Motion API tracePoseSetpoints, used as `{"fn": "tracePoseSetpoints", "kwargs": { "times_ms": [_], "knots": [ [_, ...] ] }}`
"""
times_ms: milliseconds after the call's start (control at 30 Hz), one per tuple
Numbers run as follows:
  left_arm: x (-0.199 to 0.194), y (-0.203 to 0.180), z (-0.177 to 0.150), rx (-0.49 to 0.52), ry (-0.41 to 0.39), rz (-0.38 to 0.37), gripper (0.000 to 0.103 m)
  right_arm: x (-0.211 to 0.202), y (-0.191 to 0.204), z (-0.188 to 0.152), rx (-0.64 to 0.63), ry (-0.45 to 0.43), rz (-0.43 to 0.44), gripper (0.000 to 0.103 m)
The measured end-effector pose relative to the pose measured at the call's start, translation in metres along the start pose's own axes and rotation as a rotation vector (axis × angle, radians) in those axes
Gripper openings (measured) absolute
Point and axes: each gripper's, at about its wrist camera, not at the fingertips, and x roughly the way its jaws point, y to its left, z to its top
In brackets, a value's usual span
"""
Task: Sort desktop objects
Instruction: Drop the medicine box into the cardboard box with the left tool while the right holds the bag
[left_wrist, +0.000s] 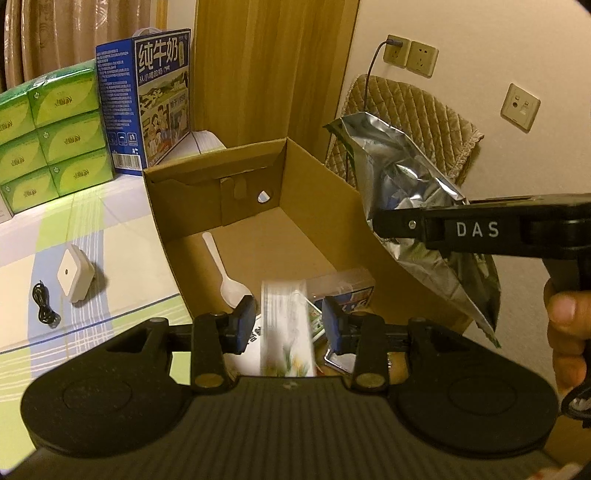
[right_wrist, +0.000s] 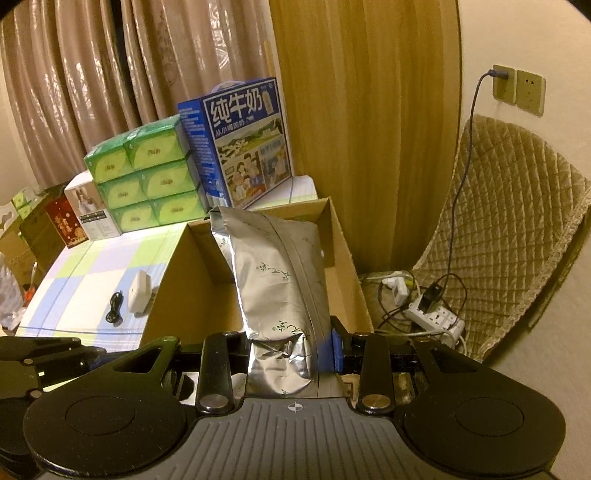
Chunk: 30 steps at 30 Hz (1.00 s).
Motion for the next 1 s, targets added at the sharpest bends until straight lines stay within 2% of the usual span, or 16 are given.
{"fn": "tracePoseSetpoints", "kwargs": {
  "times_ms": [533,1000],
  "knots": [
    [-0.026,0.026,-0.01,-0.058,-0.04,0.031,0.04,0.006,0.007,0.002,0.003,0.008,0.012,0.033],
    [-0.026,0.03,-0.012,-0.066,-0.034,0.034,0.043,0.01,0.014,0.006,-0.006,0.008,0.021,0.032]
  ]
}}
